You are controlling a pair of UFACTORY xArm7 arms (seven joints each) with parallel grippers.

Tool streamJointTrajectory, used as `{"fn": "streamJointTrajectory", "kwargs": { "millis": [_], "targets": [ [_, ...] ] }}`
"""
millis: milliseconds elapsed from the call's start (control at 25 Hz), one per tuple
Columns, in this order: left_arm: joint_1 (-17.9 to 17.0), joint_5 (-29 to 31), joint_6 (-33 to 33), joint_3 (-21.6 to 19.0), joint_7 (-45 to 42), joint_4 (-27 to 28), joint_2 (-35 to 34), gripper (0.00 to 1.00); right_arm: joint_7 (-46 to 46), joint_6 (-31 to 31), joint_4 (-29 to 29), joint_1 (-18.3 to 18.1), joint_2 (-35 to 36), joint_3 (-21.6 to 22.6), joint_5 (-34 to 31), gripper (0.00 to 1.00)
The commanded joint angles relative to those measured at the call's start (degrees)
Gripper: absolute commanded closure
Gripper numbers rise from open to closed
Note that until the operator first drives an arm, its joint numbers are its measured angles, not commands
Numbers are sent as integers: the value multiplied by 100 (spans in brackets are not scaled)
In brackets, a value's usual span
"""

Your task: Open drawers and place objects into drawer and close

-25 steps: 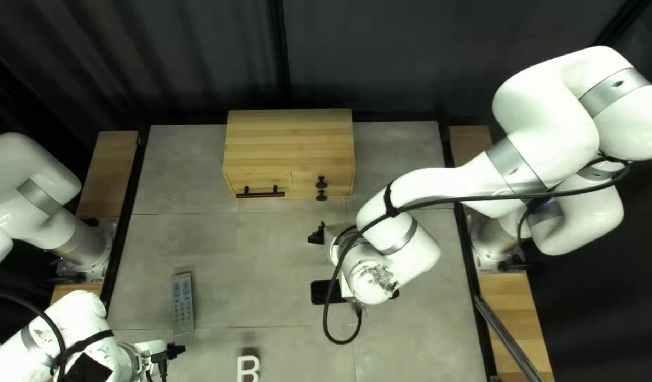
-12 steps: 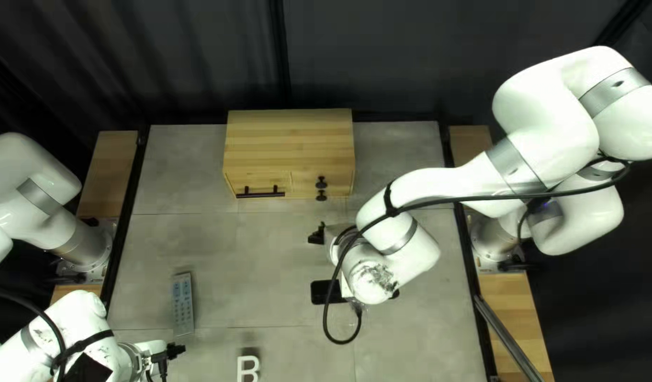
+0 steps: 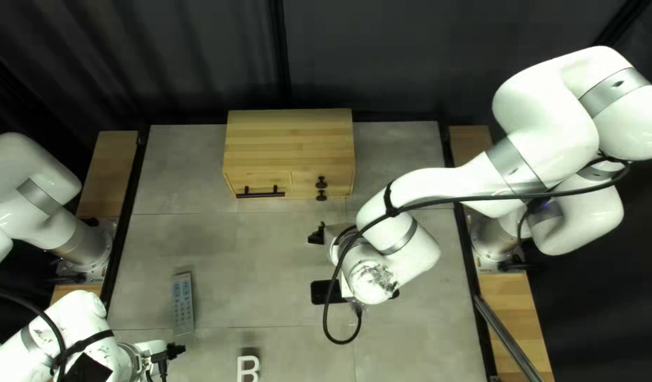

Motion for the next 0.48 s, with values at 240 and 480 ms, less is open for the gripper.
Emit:
{"fn": "streamJointTrajectory", "kwargs": {
  "millis": [240, 480],
  "targets": [
    [0, 0, 0, 0, 0, 0, 0, 0, 770, 299, 458, 313, 1273, 69, -1024, 0],
    [0, 0, 0, 0, 0, 0, 0, 0, 738, 682, 1267, 252, 2263, -157, -990, 0]
  ]
}}
